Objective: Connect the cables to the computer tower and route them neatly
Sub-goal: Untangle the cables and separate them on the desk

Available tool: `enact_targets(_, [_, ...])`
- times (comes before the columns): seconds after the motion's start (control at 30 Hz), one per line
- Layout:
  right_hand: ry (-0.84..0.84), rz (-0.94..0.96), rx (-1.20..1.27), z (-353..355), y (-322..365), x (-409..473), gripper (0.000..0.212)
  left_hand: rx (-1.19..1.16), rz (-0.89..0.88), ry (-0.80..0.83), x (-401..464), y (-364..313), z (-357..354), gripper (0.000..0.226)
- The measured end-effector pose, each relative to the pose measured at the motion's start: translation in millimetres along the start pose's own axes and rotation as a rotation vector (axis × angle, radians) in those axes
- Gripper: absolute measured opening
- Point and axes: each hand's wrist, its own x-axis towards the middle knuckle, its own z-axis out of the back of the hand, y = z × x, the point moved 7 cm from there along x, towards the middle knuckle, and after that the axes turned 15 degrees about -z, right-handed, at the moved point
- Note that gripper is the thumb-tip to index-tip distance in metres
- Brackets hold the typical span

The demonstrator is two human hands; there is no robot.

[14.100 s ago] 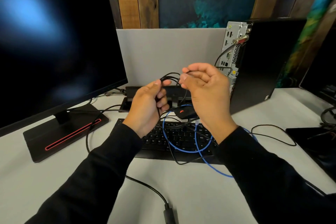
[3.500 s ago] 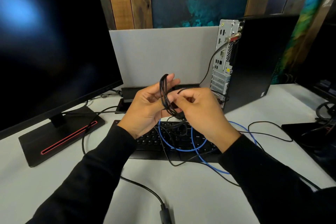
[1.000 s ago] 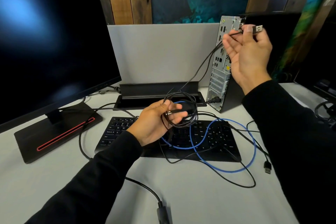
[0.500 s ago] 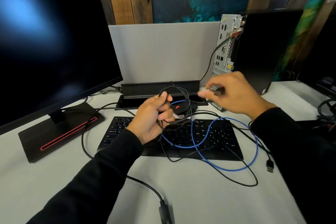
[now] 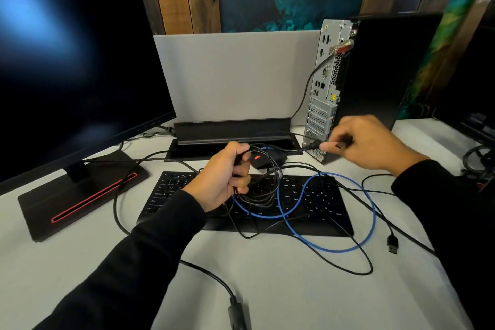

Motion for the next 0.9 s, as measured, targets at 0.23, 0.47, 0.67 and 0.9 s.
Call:
enact_targets(0.23, [0.431,-0.06,0.699,-35.4,56.8,-27.6,0.013,0.27,-0.261,-0.09,-0.7,-5.1,-0.8,0.033])
enact_targets(0.47, [0.277,0.058,0.469,-47.6,85.3,-17.0,0.019,0.135,-0.286,-0.049,4.6,-9.7,-15.6,0.029])
enact_targets(0.67, [0.116,-0.069,0.789,-21.8,41.5,1.5,0.032,0.018,-0.189,-0.18,30.2,-20.3,3.9,0.033])
enact_targets(0.9, [0.203,-0.169,1.226,-8.7,8.0,21.5,0.044,0.093,-0.254,-0.137,60.6,-34.1,-11.7,0.039])
